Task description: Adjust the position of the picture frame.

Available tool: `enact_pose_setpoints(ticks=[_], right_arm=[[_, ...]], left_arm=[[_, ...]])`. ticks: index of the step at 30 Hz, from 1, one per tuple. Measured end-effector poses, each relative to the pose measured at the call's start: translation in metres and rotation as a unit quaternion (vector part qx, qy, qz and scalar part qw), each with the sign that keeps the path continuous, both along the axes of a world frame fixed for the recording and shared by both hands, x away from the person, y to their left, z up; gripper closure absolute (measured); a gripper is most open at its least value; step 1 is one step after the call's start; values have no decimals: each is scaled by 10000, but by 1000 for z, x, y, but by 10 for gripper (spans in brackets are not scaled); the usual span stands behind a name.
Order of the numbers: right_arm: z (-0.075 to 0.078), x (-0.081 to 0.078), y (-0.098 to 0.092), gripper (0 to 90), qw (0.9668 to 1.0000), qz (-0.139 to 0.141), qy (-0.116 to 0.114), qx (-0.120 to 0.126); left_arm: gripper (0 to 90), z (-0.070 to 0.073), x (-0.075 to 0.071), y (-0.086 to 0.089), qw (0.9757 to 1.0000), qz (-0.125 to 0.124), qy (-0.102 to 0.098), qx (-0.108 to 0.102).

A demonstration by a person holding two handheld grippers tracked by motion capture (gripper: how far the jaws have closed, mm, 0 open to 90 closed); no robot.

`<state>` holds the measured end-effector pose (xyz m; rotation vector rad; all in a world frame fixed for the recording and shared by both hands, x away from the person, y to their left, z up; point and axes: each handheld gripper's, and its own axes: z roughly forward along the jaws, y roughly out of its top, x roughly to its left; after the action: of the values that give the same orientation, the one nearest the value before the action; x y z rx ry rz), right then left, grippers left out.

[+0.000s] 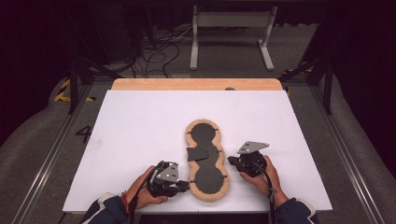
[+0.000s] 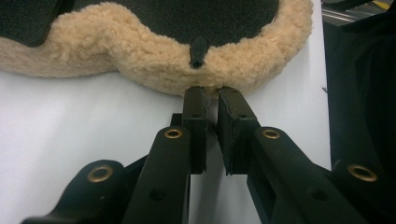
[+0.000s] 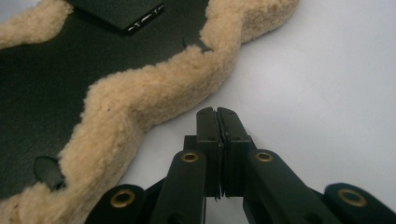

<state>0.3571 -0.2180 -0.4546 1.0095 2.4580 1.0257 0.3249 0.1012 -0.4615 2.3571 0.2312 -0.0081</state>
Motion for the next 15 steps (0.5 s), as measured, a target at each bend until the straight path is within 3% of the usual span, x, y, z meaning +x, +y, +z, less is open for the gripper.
enact_pose_setpoints(ticks=[4, 12, 15], right_arm=[[-1, 3, 3, 889, 10000, -73, -21, 35], [-2, 11, 7, 893, 9998, -125, 44, 151], [-2, 14, 9, 900, 9998, -58, 73, 161]], left_arm=[[808, -1, 4, 2, 9999, 128, 59, -47], [799, -1, 5, 2, 9998, 146, 102, -42], [789, -1, 4, -1, 9999, 38, 54, -82]])
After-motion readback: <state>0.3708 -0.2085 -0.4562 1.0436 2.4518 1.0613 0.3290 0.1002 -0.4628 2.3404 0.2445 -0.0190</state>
